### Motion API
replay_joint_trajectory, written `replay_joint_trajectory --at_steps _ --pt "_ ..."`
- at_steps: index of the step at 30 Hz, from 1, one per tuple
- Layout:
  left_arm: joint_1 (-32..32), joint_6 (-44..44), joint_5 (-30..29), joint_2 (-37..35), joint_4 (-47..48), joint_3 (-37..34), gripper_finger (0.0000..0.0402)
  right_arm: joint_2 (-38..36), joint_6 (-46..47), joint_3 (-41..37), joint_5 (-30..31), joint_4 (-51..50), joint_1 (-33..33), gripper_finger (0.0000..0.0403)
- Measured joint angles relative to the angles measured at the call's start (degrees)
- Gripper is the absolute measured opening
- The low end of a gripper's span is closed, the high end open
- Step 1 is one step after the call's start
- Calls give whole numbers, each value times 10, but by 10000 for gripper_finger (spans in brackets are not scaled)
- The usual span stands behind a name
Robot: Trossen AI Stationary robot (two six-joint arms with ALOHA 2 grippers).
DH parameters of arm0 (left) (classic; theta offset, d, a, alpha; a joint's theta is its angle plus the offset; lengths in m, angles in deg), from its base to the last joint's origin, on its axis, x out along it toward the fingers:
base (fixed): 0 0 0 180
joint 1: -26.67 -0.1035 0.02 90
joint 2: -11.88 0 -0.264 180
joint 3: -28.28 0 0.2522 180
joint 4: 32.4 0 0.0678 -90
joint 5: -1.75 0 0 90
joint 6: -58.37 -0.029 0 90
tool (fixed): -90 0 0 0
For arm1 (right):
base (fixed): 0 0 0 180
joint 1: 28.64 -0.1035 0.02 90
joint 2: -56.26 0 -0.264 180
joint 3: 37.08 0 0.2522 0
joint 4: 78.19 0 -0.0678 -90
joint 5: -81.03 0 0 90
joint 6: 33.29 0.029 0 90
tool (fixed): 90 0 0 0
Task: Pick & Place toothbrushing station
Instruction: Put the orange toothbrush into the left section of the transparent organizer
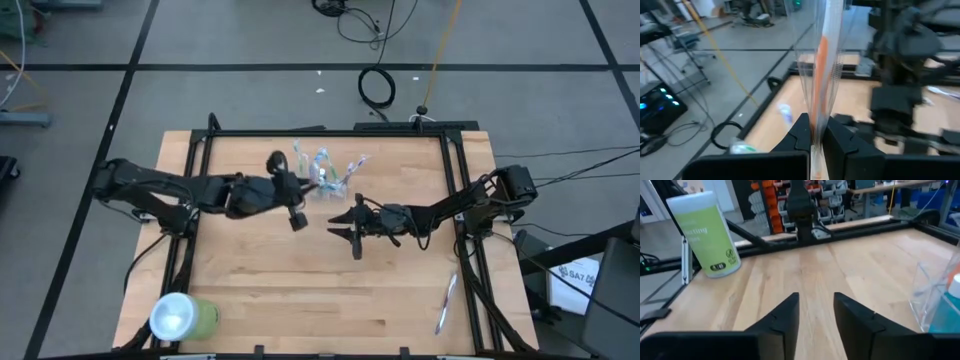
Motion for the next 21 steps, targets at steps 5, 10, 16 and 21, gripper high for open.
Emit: replay_joint_trajectory --at_steps 5,10,16,21 --pt "-43 -2 1 -24 -1 -26 15 0 2 0 -2 -3 0 129" --pt "-86 17 2 -70 -65 -101 14 0 1 0 -2 -7 0 127" --pt "-126 44 4 -115 -187 -242 16 0 1 -1 -2 -11 0 126" --pt "-171 77 21 -118 -272 -335 13 0 -1 -1 -2 -10 1 126"
